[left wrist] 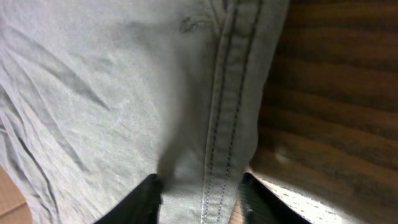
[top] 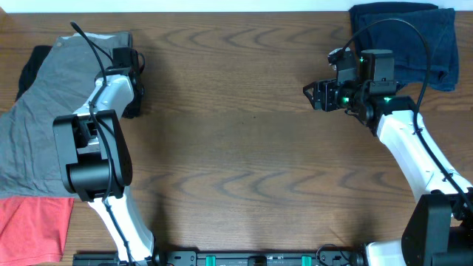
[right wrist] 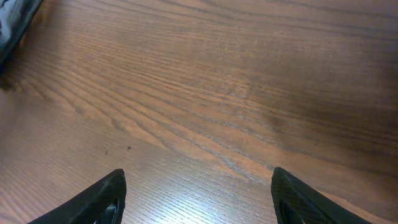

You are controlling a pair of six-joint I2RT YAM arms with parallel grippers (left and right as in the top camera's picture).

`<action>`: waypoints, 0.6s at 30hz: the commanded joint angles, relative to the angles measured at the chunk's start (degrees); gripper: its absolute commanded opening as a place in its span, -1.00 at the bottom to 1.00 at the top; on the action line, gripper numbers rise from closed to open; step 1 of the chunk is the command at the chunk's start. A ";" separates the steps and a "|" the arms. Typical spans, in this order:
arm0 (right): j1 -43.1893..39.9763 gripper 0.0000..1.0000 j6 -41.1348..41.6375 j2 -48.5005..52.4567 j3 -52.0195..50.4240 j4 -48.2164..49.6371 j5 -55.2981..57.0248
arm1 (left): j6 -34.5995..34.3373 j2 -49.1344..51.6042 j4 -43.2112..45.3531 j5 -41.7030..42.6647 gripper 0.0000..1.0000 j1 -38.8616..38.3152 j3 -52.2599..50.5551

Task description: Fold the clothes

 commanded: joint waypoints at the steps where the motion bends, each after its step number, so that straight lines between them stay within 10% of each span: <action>1: 0.07 0.44 -0.02 -0.09 0.59 -0.09 0.24 | -0.31 0.55 0.22 -0.22 -0.30 0.04 -0.26; 11: 0.04 0.41 -0.02 -0.09 0.59 -0.09 0.24 | -0.31 0.55 0.55 -0.20 -0.86 0.04 -0.26; 18: 0.00 0.31 0.07 -0.20 0.59 0.74 0.09 | -2.75 -2.27 -3.43 -0.20 -0.88 -2.16 2.03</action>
